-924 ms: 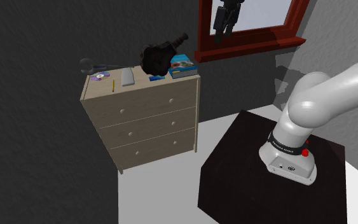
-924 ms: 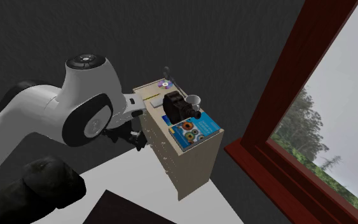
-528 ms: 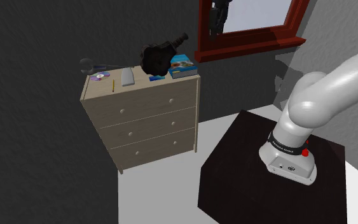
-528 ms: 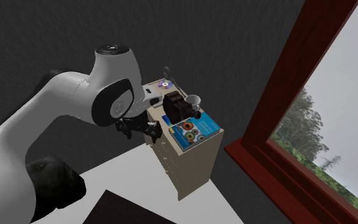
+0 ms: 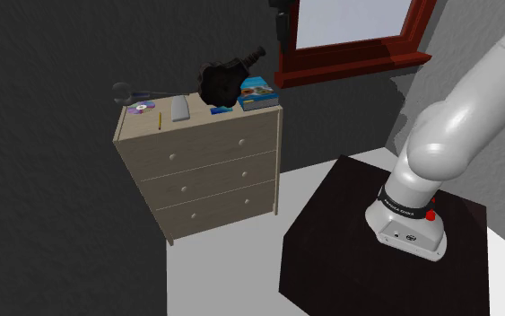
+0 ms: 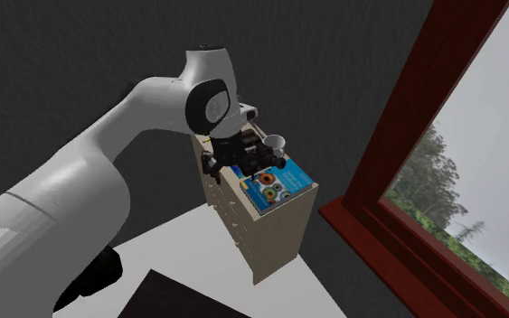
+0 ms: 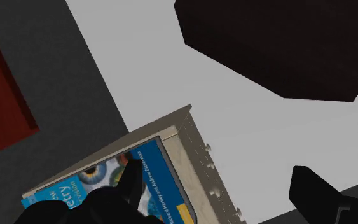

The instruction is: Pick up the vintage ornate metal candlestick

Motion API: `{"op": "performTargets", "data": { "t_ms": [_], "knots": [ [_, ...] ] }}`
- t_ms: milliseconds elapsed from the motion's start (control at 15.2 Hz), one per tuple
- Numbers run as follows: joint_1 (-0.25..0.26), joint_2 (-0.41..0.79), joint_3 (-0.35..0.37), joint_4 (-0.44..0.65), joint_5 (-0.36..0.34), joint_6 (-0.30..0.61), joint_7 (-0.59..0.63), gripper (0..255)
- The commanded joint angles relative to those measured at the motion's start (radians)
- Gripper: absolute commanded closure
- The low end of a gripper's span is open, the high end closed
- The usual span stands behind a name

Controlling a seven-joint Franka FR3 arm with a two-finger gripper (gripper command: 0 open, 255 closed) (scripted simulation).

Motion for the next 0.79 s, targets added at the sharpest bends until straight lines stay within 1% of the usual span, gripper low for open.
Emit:
{"op": "performTargets", "data": {
  "t_ms": [0,396,726],
  "knots": [
    [0.003,0.09,-0.004,0.076,-0.038,-0.004,-0.071,0],
    [0.013,0.358,0.005,0.342,-0.148,-0.043,-0.26,0],
    [0.033,0.594,0.016,0.604,-0.247,-0.093,-0.416,0]
  ]
}}
